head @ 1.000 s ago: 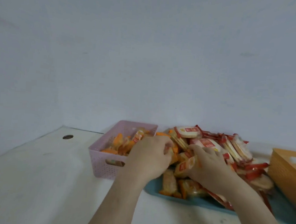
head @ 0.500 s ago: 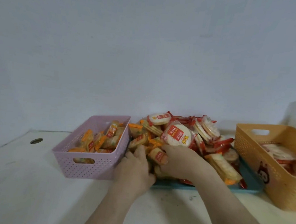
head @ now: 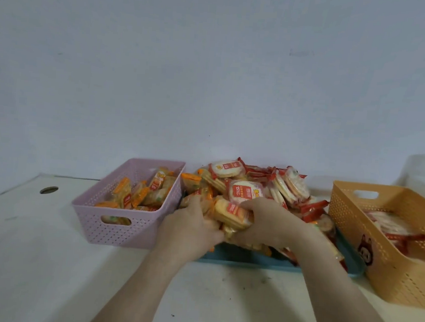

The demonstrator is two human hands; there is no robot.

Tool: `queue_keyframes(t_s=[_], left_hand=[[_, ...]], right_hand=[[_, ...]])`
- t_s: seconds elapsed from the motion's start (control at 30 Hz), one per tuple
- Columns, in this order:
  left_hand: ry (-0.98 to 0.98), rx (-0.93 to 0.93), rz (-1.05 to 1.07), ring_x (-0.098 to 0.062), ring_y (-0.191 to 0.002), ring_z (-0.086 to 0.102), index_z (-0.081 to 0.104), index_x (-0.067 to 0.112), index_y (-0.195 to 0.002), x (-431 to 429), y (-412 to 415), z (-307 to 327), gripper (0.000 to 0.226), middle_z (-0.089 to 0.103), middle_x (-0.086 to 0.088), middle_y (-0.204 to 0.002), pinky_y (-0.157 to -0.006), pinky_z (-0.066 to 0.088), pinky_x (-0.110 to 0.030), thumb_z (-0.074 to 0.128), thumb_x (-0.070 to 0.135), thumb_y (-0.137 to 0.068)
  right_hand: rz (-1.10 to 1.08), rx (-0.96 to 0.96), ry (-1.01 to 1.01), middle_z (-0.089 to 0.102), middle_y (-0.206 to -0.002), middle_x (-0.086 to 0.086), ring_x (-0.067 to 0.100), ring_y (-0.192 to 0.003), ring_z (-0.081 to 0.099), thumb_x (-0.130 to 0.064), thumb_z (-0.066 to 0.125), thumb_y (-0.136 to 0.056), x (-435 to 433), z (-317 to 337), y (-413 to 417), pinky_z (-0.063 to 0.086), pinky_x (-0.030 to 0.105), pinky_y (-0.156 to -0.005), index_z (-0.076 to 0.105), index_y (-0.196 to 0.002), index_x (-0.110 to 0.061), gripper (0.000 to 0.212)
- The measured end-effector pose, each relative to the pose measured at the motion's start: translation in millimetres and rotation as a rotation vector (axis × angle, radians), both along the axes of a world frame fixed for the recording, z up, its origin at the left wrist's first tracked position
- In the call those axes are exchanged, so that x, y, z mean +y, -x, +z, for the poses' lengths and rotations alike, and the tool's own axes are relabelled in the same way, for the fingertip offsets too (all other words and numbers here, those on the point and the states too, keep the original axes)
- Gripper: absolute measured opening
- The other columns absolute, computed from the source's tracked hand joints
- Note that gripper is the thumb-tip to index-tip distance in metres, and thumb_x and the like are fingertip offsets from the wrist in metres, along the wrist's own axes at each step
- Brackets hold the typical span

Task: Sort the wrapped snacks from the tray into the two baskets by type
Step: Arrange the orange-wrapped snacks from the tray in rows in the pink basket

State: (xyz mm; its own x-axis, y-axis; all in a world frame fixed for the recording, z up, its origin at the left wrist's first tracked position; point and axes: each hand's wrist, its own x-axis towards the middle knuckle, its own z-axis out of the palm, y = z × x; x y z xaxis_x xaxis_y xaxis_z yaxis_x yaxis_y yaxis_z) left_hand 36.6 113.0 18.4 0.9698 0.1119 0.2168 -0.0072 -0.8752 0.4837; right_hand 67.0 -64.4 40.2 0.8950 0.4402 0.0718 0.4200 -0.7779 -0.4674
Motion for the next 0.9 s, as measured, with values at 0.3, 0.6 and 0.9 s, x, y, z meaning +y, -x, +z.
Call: queue_keyframes(t_s=[0.3,0.6,0.9], left_hand=[[1.041,-0.384,-0.11,-0.007,-0.101,0.066,0.051,0.044,-0.115,20,19,72,0.04,0.067,0.016,-0.106,-0.087,0.053,-0.035,0.071,0.044,-0.08],[0.264,-0.8,0.168,-0.019,-0.132,0.041,0.02,0.027,-0.149,87,16,65,0.077,0.04,0.002,-0.148,-0.107,0.037,-0.037,0.054,0.055,-0.086],[0.183,-0.462,0.186,-0.015,-0.103,0.059,0.063,0.026,-0.116,86,9,58,0.028,0.064,0.003,-0.115,-0.088,0.052,-0.04,0.052,0.019,-0.092]], right_hand=[[0.046,0.387,-1.392,0.068,-0.093,0.013,0.025,-0.087,0.068,-0.03,0.068,-0.08,11,49,25,0.058,0.043,-0.078,0.067,-0.106,-0.006,0.036],[0.001,-0.17,-0.94,0.064,-0.115,0.0,0.017,-0.104,0.061,-0.037,0.061,-0.089,154,72,10,0.051,0.038,-0.089,0.043,-0.135,-0.019,0.053],[-0.028,-0.154,-0.153,0.065,-0.118,0.002,0.024,-0.108,0.058,-0.026,0.062,-0.083,68,2,8,0.048,0.036,-0.089,0.055,-0.125,-0.022,0.043]])
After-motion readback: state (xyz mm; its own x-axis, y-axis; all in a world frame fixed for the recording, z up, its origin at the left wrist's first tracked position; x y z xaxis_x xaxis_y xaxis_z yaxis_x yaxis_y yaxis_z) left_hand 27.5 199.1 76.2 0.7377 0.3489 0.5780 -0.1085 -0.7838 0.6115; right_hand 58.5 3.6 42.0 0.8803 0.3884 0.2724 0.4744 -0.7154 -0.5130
